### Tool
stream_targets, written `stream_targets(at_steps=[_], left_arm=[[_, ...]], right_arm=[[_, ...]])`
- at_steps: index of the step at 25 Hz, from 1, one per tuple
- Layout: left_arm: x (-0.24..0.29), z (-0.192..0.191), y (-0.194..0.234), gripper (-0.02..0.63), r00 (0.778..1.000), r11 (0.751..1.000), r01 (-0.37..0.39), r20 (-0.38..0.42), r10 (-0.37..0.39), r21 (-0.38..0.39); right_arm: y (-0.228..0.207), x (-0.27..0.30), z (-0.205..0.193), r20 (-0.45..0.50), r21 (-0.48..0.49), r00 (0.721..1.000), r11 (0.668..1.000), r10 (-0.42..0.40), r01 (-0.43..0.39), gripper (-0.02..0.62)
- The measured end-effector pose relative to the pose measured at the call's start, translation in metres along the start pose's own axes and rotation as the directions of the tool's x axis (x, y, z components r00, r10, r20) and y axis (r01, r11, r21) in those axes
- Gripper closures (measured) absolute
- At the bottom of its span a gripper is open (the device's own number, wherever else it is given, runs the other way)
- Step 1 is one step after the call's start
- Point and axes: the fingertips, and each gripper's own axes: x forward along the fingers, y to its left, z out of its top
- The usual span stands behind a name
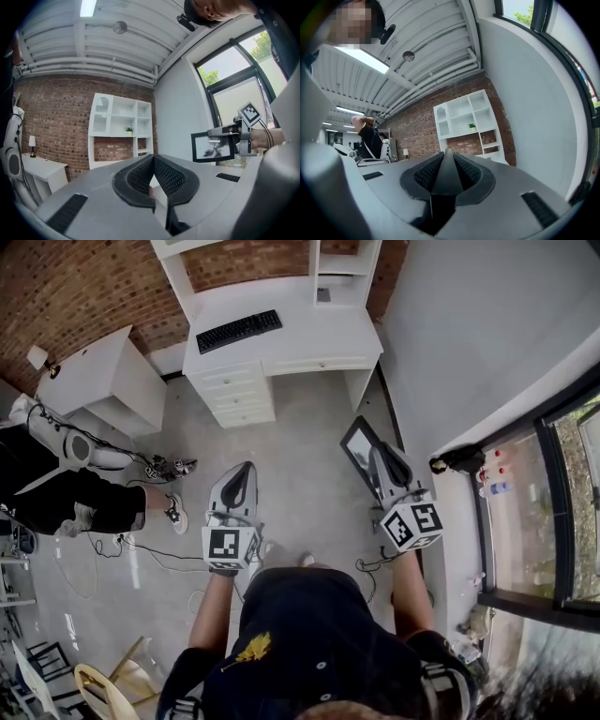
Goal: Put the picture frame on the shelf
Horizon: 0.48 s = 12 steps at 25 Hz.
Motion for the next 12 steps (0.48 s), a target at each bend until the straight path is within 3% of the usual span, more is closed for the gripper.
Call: stream_targets(at_steps=[5, 12], left_arm=[[0.015, 0.005, 0.014, 0.588, 1.000, 1.000, -0.015, 0.006, 0.015, 0.016], [0.066, -0.003, 0.052, 0.588, 1.000, 1.000, -0.005, 0.027, 0.004, 0.019]], right_arm=[[0.005, 0.039, 0.014, 0.023, -0.007, 0.997, 0.997, 0.078, -0.078, 0.529], [0.005, 0.100, 0.016, 0.019, -0.035, 0.993, 0.992, 0.119, -0.119, 0.529]])
